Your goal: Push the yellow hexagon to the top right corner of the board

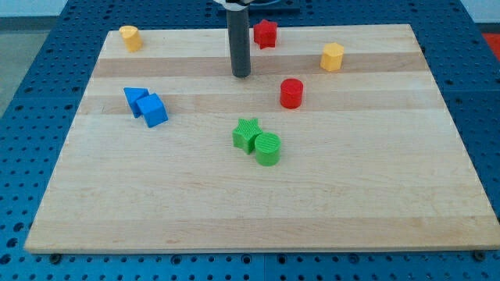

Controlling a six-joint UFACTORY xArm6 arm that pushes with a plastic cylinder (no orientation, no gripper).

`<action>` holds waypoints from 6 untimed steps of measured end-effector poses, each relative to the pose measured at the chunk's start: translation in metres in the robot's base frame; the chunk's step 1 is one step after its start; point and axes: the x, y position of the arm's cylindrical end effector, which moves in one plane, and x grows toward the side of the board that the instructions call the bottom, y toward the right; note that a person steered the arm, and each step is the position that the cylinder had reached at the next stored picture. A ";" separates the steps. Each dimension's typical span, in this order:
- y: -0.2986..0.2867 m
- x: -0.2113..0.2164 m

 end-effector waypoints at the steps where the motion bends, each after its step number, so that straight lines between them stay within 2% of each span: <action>1: -0.001 0.000; 2: 0.018 0.000; 4: 0.105 -0.001; 6: 0.179 -0.027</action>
